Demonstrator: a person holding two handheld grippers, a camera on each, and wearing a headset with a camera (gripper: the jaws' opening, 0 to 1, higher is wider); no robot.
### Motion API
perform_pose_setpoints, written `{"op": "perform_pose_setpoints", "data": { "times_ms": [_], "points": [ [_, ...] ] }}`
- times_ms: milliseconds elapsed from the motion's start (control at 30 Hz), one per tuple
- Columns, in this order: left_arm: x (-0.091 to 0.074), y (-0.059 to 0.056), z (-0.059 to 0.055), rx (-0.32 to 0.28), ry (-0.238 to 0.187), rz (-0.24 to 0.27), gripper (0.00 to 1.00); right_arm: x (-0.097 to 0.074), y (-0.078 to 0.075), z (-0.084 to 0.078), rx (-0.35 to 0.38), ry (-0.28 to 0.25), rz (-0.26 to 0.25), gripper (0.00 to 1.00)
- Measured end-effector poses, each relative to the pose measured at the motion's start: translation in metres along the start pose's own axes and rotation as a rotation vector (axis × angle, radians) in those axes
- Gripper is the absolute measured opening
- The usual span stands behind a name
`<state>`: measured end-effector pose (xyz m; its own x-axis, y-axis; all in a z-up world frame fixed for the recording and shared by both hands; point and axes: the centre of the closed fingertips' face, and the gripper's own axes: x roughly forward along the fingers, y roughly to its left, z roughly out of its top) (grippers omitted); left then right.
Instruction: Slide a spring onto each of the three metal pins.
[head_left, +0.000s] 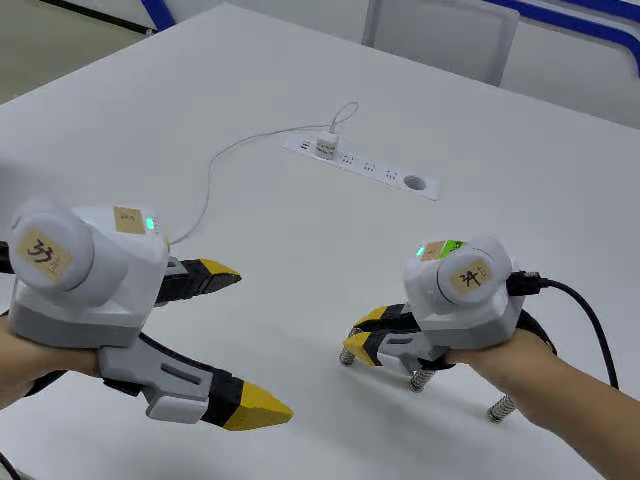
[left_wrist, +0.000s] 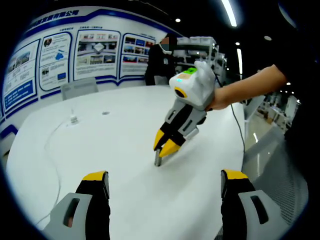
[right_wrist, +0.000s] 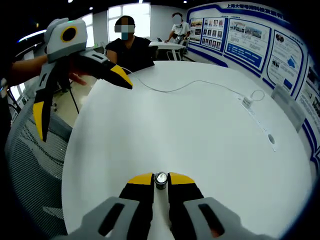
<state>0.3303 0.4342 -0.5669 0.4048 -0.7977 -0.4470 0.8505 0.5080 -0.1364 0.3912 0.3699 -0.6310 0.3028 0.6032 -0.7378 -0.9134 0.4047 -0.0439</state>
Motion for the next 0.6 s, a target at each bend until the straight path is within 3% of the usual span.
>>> {"op": "perform_pose_setpoints", "data": {
  "times_ms": [167,600],
  "points": [
    [-0.0011,-0.0006,0.0043,-0.013,-0.019,-0.003,0.94,-0.0006,-0.001,0.0002,0.0,-0.001,-0.006,0.11],
    [-0.0019,0.0004,0.0071,0.004,-0.012,0.005,0.93,-0.0076,-0.0013,0.0054,0.021,-0.029,-0.009,0.14]
  ]
}}
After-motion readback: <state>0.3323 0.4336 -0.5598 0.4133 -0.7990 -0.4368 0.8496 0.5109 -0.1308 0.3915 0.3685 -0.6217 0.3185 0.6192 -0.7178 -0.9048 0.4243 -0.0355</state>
